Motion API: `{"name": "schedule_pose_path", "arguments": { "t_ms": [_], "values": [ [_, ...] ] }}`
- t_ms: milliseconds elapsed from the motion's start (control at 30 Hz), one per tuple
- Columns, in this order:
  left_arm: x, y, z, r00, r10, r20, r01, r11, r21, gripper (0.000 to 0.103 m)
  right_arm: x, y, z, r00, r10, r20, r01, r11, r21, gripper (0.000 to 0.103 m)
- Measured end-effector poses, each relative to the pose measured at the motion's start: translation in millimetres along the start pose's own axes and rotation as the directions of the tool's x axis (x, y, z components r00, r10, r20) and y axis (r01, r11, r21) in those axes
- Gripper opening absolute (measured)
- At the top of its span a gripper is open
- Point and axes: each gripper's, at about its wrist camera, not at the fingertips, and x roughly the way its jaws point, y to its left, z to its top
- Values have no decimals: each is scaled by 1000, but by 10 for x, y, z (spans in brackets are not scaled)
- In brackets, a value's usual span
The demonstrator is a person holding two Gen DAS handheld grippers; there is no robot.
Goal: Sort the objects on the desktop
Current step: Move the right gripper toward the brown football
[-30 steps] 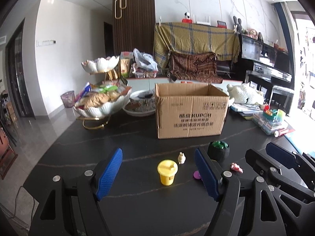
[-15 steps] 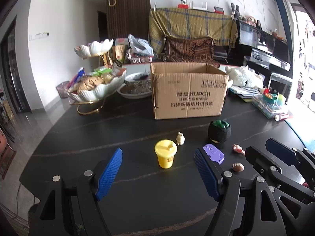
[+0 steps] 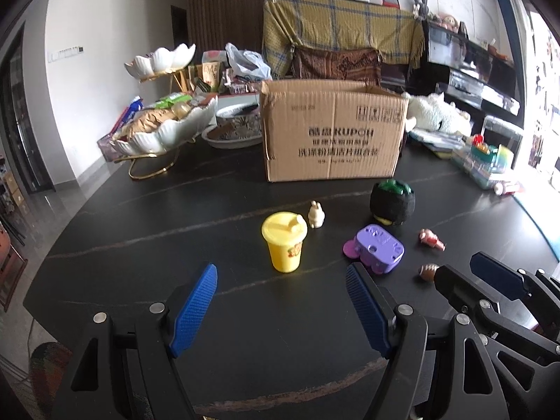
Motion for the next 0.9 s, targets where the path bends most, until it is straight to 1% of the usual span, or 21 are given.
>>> {"name": "schedule_pose_path", "arguments": {
  "t_ms": [133, 233, 400, 567, 633, 900],
  "values": [
    [109, -20, -23, 1000, -1, -14, 1, 1000, 2, 73, 104, -28, -54, 1000, -7, -23, 7, 1000, 14, 38],
    [143, -30, -25, 1000, 7, -8, -7, 1000, 5, 73, 167, -50, -79, 1000, 0, -31, 1, 1000, 25, 38],
    [198, -63, -59, 999, 34, 7, -34, 999, 1, 73, 210, -68, -116, 1000, 1, -13, -1, 999, 37, 38],
    [393, -93, -86, 999, 28, -41, -28, 1000, 10, 73, 356, -105, -165, 999, -12, -44, 14, 999, 44, 38],
    [438, -106, -88, 998, 34, -44, -33, 999, 9, 73, 420, -120, -174, 998, -12, -58, 15, 999, 43, 38],
    [593, -118, -75, 997, 46, -53, -47, 999, -2, 73, 566, -113, -151, 998, -34, -55, 35, 999, 5, 38]
  ]
}}
